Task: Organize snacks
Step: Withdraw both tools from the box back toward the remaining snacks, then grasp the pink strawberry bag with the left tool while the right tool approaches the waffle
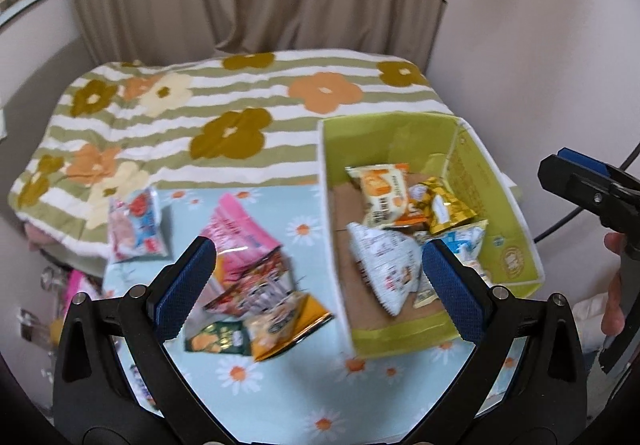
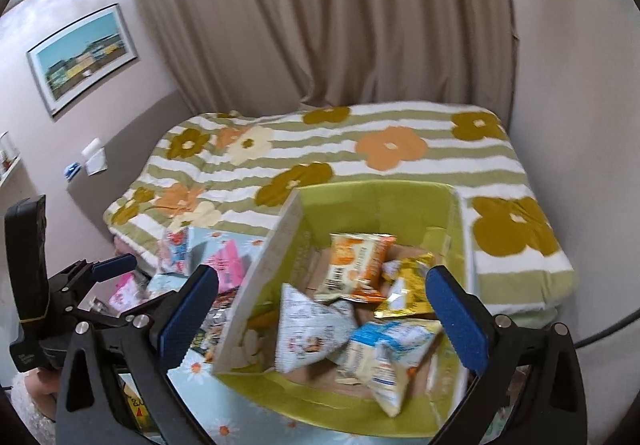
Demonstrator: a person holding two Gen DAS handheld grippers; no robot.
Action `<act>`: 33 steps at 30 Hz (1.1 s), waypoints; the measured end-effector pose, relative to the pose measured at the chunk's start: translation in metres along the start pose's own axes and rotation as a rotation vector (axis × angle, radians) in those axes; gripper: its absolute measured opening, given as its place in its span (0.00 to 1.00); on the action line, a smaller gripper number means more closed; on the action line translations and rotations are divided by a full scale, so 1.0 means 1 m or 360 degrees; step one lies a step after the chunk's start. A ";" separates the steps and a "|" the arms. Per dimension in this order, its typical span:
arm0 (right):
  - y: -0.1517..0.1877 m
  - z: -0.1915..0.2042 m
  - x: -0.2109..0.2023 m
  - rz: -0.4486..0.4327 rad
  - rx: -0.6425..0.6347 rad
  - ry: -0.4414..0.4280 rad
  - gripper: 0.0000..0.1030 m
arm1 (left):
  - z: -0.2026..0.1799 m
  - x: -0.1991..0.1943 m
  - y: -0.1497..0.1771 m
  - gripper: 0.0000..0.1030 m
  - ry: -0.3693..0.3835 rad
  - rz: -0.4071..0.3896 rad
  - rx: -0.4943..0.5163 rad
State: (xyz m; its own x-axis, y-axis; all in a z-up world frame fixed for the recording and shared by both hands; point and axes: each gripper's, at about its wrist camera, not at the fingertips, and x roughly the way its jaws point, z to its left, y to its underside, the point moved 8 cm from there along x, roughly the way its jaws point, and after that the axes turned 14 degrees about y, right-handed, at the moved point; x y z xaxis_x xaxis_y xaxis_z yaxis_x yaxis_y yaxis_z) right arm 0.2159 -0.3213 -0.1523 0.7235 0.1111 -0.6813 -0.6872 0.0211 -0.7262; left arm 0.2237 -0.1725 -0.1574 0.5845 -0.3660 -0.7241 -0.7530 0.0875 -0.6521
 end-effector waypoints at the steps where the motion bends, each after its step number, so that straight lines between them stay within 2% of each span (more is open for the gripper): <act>1: 0.000 0.007 -0.001 -0.0005 -0.0012 -0.0020 1.00 | 0.004 -0.004 0.002 0.99 -0.0011 -0.0009 -0.0012; 10: 0.008 0.073 0.006 0.0019 -0.0101 -0.0128 1.00 | 0.063 -0.041 0.019 0.99 -0.0103 -0.0062 -0.0102; 16: 0.015 0.126 0.020 0.0054 -0.0081 -0.0165 1.00 | 0.120 -0.064 0.032 0.99 -0.0154 -0.0029 -0.0103; 22: 0.032 0.188 0.041 0.0180 -0.0031 -0.0208 1.00 | 0.189 -0.088 0.049 0.99 -0.0198 0.0010 -0.0143; 26: 0.045 0.224 0.056 0.0257 -0.0005 -0.0209 1.00 | 0.239 -0.095 0.064 0.99 -0.0172 0.0061 -0.0208; 33: 0.079 0.279 0.087 0.0418 0.0092 -0.0182 1.00 | 0.297 -0.093 0.096 0.99 -0.0123 0.0181 -0.0203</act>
State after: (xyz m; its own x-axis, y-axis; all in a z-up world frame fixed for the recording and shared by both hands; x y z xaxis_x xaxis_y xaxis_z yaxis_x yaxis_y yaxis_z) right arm 0.2065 -0.0325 -0.2435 0.5105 0.2317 -0.8281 -0.8548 0.0328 -0.5179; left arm 0.1870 0.1452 -0.2198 0.5113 -0.2879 -0.8098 -0.8449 0.0041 -0.5349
